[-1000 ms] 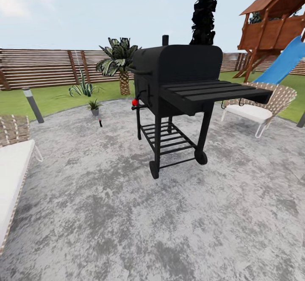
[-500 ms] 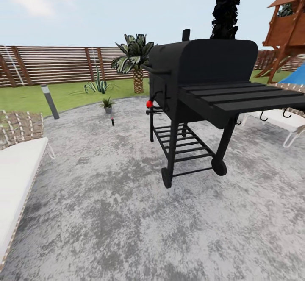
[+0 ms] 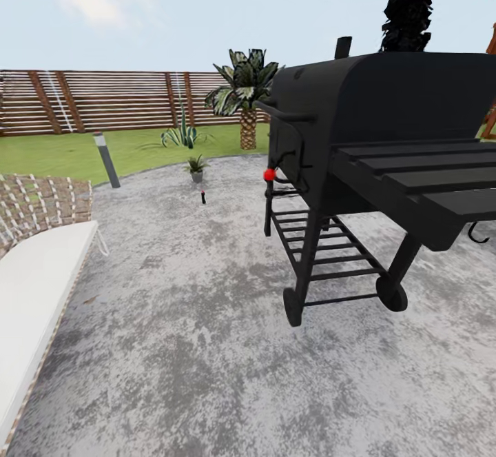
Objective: Pick up the pesticide atomizer in the garden and spray insectifuge to fully cover both potted plants in the garden.
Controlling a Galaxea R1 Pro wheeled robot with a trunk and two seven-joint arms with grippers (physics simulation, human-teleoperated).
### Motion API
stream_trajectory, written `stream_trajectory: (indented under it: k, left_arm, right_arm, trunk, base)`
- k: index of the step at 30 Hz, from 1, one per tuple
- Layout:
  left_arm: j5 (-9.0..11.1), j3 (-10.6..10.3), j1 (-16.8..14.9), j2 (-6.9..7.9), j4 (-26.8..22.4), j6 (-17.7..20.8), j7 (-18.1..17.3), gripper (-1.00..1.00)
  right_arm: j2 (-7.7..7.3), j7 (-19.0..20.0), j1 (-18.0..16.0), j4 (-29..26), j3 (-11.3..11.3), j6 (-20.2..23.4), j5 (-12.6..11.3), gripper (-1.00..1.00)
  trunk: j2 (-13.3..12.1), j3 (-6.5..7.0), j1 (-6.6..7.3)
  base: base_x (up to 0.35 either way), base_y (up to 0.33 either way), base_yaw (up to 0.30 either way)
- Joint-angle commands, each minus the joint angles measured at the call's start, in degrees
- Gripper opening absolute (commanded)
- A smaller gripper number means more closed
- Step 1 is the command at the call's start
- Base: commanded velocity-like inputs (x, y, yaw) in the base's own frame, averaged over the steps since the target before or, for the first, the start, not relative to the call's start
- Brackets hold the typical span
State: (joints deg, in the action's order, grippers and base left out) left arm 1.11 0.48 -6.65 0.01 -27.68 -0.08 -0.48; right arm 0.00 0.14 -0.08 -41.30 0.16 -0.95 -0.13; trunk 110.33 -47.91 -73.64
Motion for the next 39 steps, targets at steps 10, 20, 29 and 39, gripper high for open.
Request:
stream_trajectory:
  k: [10,20,29,39]
  left_arm:
    - [0.12,-0.04,-0.03,-0.01,-0.01,-0.01,-0.05,1.0]
    - [0.12,-0.04,-0.03,-0.01,0.0,-0.01,-0.06,1.0]
    - [0.12,-0.04,-0.03,-0.01,0.0,-0.01,-0.05,1.0]
    - [0.12,-0.04,-0.03,-0.01,-0.01,-0.01,-0.05,1.0]
  right_arm:
    - [0.0,-0.02,-0.01,-0.01,0.01,-0.1,0.12,1.0]
    - [-0.02,0.01,-0.01,-0.01,0.01,-0.1,0.13,1.0]
    - [-0.01,-0.02,-0.01,-0.01,0.01,-0.1,0.13,1.0]
    - [-0.02,0.0,-0.01,0.0,0.01,-0.1,0.13,1.0]
  trunk:
    - [0.02,-0.68,-0.03]
    - [0.02,-1.32,-0.03]
    - [0.02,-1.89,-0.03]
    - [0.02,-2.52,-0.03]
  base:
    - [0.348,0.0,0.204]
    - [0.348,0.0,0.204]
    - [0.348,0.0,0.204]
    - [0.348,0.0,0.204]
